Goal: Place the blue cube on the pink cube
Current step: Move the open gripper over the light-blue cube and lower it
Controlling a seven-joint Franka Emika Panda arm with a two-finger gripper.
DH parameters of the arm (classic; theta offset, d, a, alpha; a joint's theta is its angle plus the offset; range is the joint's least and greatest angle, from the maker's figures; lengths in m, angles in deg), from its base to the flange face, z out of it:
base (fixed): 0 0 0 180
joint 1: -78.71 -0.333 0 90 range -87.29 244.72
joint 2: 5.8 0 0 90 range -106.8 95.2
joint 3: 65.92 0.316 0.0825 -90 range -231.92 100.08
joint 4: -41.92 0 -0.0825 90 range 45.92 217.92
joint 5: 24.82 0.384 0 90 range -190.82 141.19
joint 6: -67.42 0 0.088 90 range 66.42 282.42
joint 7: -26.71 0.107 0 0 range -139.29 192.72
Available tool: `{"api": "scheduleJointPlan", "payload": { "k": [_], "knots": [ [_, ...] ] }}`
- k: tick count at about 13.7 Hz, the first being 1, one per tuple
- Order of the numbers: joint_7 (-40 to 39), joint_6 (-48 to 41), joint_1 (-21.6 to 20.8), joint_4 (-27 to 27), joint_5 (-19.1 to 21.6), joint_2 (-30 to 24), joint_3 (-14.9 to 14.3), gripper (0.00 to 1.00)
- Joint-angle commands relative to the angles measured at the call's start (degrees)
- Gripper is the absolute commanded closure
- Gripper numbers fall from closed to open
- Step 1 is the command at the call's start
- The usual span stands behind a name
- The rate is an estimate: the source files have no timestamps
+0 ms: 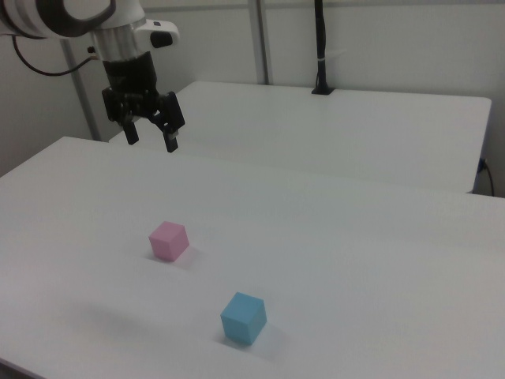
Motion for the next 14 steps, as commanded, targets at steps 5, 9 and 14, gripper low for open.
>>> {"api": "scheduleJointPlan", "payload": {
  "k": [5, 9, 14],
  "knots": [
    [-17.7, -1.6, 14.0, 5.0, 0.8, -5.5, -1.8, 0.00],
    [-18.0, 1.7, 14.0, 10.2, 0.8, -5.4, -3.3, 0.00],
    [-17.9, 21.5, 14.1, 25.7, -0.6, -1.8, -3.6, 0.00]
  ]
}}
